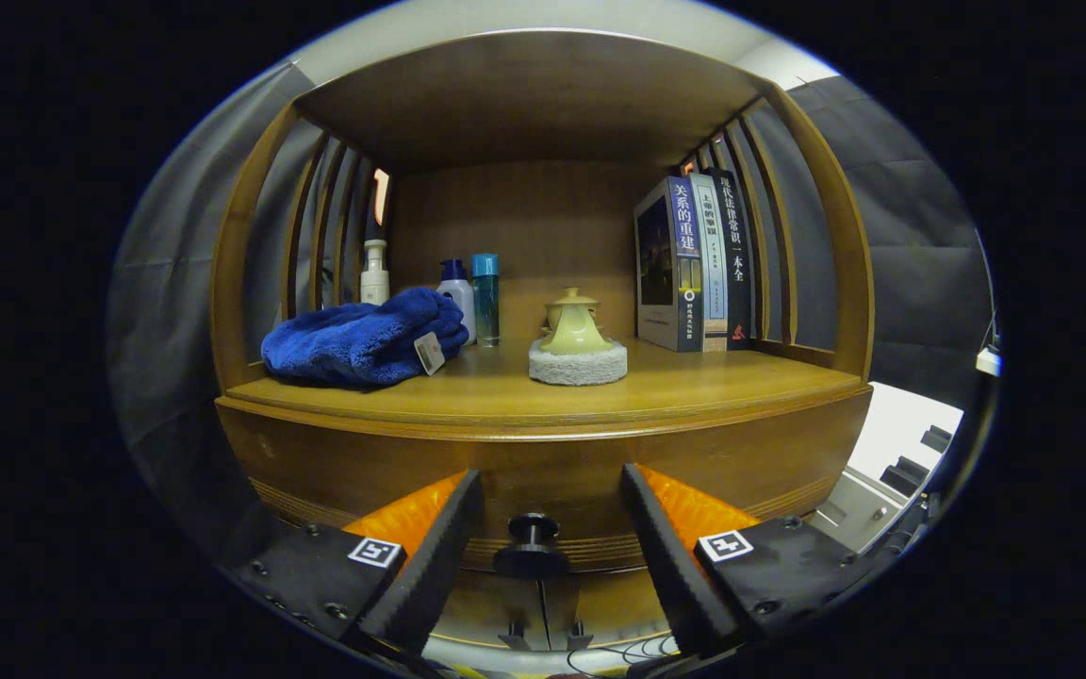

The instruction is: Pull open the drawer, take out the items inside it, and place them on the countertop above the cabinet.

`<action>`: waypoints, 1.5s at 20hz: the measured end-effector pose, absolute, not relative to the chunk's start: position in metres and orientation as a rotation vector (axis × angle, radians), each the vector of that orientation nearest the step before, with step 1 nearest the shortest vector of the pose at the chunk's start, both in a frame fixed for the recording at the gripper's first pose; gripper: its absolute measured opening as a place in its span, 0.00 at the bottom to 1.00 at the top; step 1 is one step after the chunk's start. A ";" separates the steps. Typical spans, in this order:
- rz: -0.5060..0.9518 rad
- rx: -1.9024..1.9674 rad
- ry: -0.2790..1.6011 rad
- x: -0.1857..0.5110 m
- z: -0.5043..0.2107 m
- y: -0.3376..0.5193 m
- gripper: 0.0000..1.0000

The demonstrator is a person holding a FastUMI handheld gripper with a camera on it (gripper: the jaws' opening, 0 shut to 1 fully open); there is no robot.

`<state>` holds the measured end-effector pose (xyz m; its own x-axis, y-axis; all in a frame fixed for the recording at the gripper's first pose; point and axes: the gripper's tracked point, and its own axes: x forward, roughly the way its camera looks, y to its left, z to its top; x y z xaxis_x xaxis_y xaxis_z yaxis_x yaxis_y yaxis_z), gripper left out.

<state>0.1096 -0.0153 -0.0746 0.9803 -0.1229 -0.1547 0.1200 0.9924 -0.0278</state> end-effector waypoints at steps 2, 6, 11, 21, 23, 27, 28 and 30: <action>-0.096 -0.005 0.065 0.103 -0.036 -0.013 0.98; -0.053 -0.008 0.024 0.064 0.027 -0.008 0.98; -0.039 0.001 -0.039 0.003 0.080 -0.029 0.97; -0.107 0.018 -0.051 -0.059 0.083 -0.069 0.98; -0.119 0.017 -0.053 -0.062 0.085 -0.072 0.98; -0.130 0.024 -0.054 -0.068 0.091 -0.079 0.98; -0.130 0.027 -0.058 -0.069 0.093 -0.080 0.98; -0.139 0.034 -0.059 -0.071 0.092 -0.082 0.98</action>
